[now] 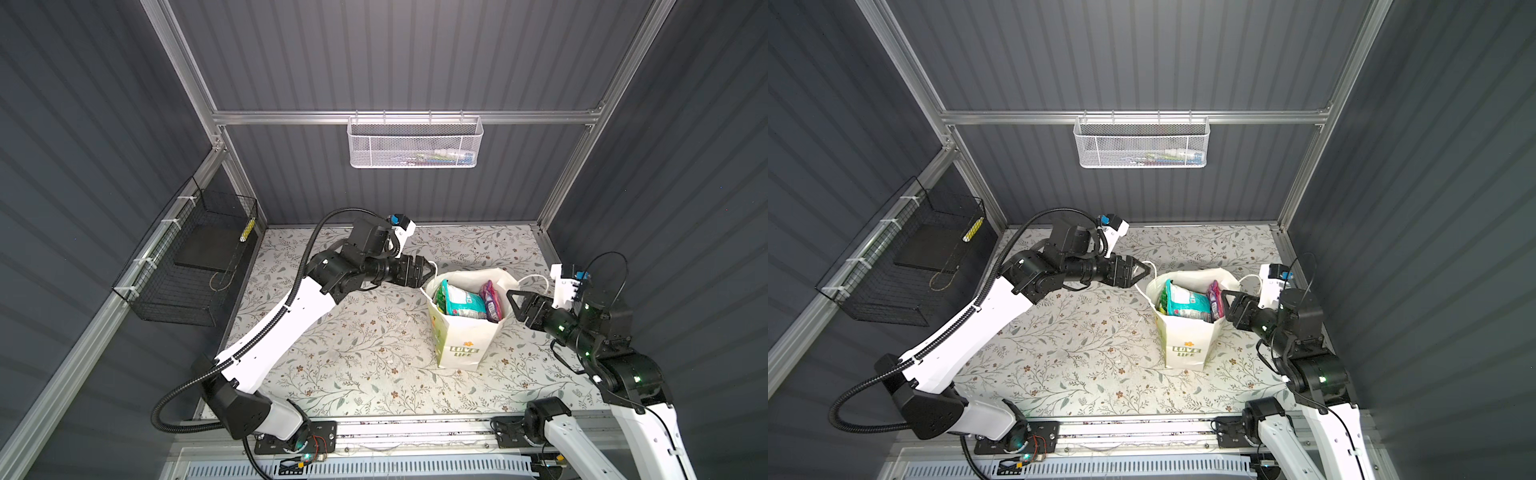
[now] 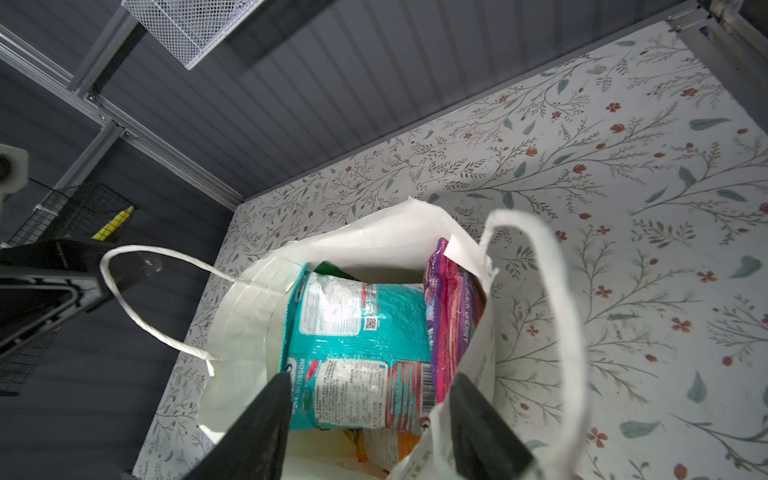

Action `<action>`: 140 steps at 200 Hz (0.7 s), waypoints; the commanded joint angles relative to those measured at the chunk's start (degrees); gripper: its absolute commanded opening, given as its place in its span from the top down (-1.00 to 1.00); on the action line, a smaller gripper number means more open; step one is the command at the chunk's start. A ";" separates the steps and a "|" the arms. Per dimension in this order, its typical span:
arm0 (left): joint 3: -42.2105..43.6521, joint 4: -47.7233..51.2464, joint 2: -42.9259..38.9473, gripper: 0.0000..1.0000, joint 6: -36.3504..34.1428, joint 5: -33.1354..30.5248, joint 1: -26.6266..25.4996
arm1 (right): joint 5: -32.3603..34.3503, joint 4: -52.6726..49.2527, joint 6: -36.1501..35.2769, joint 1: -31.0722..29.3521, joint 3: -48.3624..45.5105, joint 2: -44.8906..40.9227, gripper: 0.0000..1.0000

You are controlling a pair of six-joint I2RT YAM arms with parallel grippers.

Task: Place the snacks into the paper bag
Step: 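Raise the left gripper from the bag while the right gripper releases the bag handle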

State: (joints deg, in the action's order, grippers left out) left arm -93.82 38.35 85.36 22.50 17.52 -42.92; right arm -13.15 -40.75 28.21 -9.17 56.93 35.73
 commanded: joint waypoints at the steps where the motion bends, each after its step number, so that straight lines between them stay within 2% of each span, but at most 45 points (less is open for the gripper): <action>1: -2.67 -1.24 1.56 -0.49 1.00 5.78 0.07 | -0.76 0.62 0.27 -0.15 1.84 0.21 0.03; 19: -4.51 -1.04 3.71 -0.31 2.04 6.56 0.17 | -0.13 0.82 -0.25 -0.15 2.31 1.13 0.26; 30: -5.86 -1.10 5.30 0.05 2.92 7.69 0.38 | -0.55 1.91 -0.58 -0.15 2.56 2.22 0.44; 33: -6.19 -1.30 5.81 0.14 3.34 8.43 0.42 | -1.06 2.32 -0.77 -0.15 2.62 2.57 0.54; 38: -6.75 -1.98 6.51 0.34 3.92 9.83 0.53 | -2.61 3.54 -1.11 -0.15 2.74 3.48 0.84; 43: -7.54 -2.83 7.28 0.52 4.79 11.59 0.68 | -3.91 4.75 -1.23 -0.15 2.82 4.38 1.00; 48: -8.35 -4.17 8.20 0.67 5.82 13.46 0.78 | -5.42 6.33 -1.11 -0.15 3.12 5.77 1.00; 62: -12.12 -7.90 11.19 1.00 10.16 18.51 0.96 | -14.77 11.73 1.49 -0.38 5.94 10.21 1.00; 77: -22.47 -4.31 15.23 1.00 12.27 18.85 1.54 | -19.70 14.26 3.43 -2.10 12.85 13.96 1.00; 89: -31.70 1.72 16.43 1.00 10.21 15.81 1.61 | -18.67 13.52 3.13 -3.95 18.85 15.28 1.00; 97: -34.57 3.10 15.37 1.00 9.58 13.81 1.56 | -17.70 12.75 3.17 -4.44 22.41 15.80 1.00; 121: -31.90 3.54 8.60 1.00 6.85 4.15 1.64 | -18.02 10.75 3.45 -4.45 29.17 19.30 1.00; 130: -29.42 4.45 6.71 1.00 5.96 -2.33 1.63 | -19.81 11.27 4.09 -4.61 29.26 20.67 1.00; 140: -26.07 4.80 4.94 1.00 5.54 -6.81 1.70 | -21.37 13.06 4.68 -5.03 27.36 21.56 1.00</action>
State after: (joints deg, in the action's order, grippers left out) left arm -121.71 44.93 99.35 30.55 21.17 -40.93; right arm -28.58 -37.87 31.05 -13.45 82.50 56.07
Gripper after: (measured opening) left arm 0.048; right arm 0.048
